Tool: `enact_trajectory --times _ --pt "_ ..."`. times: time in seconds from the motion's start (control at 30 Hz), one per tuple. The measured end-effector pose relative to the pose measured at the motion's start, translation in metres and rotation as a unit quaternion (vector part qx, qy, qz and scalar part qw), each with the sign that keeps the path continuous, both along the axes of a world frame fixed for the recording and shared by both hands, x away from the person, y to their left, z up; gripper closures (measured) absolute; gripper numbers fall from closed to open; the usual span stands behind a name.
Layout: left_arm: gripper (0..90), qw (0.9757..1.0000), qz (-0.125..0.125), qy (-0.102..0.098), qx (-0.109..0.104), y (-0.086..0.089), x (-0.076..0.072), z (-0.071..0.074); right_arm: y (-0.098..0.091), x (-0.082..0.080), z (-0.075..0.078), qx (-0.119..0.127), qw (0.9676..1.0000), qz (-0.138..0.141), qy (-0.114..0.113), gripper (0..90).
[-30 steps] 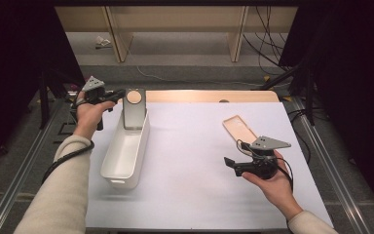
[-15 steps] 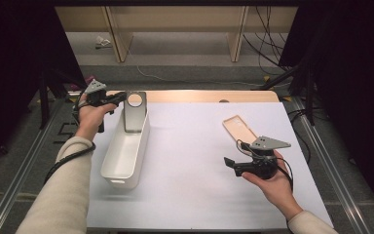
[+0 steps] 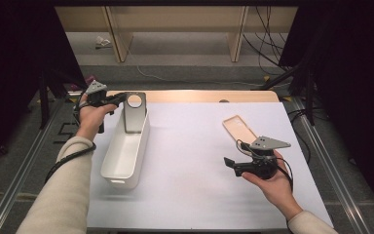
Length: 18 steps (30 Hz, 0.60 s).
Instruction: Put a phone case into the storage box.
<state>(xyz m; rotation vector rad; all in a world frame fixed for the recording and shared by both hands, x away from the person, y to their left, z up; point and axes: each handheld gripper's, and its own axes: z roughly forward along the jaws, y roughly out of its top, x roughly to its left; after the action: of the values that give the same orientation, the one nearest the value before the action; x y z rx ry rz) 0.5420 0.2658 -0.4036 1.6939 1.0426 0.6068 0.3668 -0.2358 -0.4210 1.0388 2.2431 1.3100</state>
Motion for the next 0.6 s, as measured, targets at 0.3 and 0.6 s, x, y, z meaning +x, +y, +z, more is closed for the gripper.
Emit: enact_trajectory --times 0.3,0.6 --pt "74.7 0.9999 0.011 0.008 0.009 -0.0021 0.0022 0.0004 0.0 -0.0001 0.0001 0.0 1.0 0.0 0.0 16.2" --pt "64.9 0.9991 0.031 0.02 0.023 -0.0031 0.0041 -0.0023 -0.0002 0.0 0.0002 0.0 1.0 0.0 0.0 16.2"
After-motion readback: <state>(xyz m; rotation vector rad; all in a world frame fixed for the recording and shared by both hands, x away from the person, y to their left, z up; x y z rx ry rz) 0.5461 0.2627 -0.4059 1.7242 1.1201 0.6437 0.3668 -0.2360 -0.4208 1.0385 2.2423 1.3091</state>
